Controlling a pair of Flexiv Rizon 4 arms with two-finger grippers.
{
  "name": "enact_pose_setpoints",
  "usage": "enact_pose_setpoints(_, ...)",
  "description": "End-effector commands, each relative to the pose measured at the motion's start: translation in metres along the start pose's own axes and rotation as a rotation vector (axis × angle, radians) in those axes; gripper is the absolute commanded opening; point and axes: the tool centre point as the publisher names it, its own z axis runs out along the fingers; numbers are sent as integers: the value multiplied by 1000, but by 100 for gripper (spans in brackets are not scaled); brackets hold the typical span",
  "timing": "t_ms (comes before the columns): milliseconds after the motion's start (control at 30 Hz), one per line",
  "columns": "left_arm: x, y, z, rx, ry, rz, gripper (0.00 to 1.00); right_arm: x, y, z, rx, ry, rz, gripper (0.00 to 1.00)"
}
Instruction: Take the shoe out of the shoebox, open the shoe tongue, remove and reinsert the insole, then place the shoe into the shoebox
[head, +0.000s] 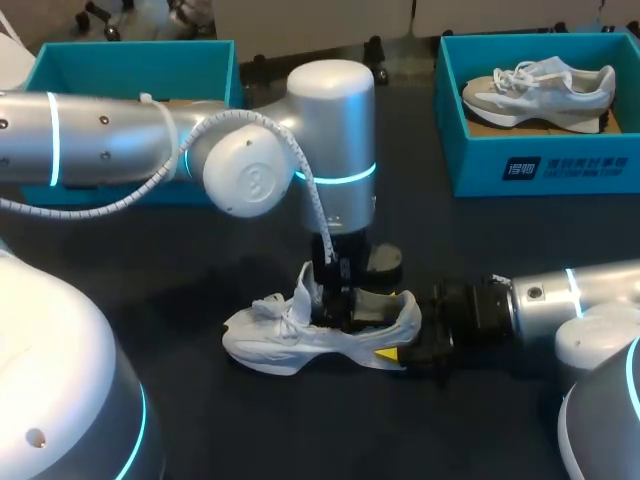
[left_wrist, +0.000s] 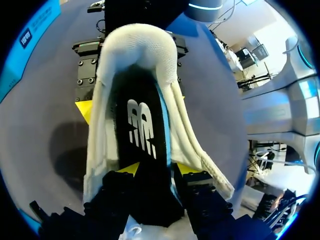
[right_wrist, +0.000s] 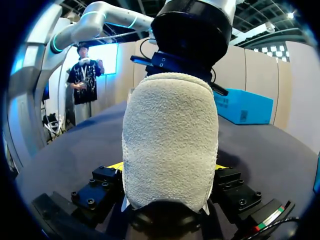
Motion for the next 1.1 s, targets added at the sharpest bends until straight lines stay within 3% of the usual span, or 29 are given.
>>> enact_pose_setpoints(33,5,0,7,-1,-22,4,44,2,0,1,5,-1,0,0)
enact_pose_setpoints(367,2,-5,19,-12,-133,6,46,2,0,1,5,-1,0,0)
enact_pose_setpoints(733,-18,-11,27,-34,-255,-19,42,2,0,1,5,-1,0,0)
enact_pose_setpoints(800,-23,-12,27,-38,-272,-33,38,2,0,1,5,-1,0,0)
enact_pose_setpoints(933,-31,-11,24,-46,-302,-62,20,2,0,1,5,-1,0,0)
enact_pose_setpoints(1000,-35,-10,22,-46,-311,-77,2,2,0,1,5,-1,0,0)
enact_pose_setpoints(1100,-38,-7,16,-42,-310,-95,0,2,0,1,5,-1,0,0)
